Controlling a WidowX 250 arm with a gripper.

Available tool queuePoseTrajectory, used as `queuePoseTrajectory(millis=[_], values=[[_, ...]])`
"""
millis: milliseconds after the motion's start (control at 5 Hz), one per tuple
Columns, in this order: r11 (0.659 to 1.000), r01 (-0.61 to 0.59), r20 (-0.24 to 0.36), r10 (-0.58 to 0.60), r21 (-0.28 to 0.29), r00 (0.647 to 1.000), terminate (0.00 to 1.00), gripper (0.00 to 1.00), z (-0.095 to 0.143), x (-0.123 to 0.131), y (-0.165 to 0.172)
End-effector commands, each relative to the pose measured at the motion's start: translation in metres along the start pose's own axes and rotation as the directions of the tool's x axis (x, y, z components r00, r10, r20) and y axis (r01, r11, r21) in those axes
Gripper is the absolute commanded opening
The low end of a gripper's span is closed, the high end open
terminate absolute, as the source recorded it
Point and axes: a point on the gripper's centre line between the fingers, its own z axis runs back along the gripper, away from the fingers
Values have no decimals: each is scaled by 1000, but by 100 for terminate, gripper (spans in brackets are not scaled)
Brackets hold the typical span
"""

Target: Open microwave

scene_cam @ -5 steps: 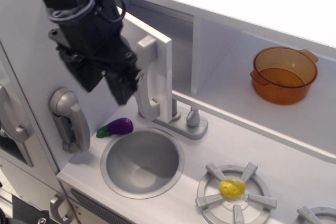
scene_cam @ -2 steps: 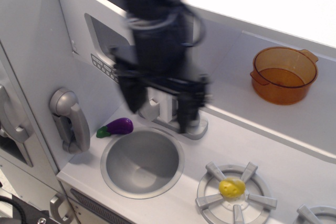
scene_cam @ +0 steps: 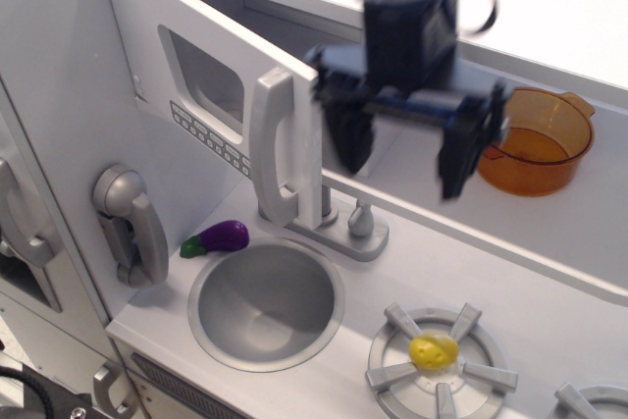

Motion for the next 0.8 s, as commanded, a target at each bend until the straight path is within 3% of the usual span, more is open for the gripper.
queuePoseTrajectory(millis=[0,400,600], values=[[999,-39,94,40,-16,995,0,100,33,42,24],[995,-92,136,86,41,987,0,100,27,50,63],[992,-92,143,80,82,987,0,100,19,39,73]])
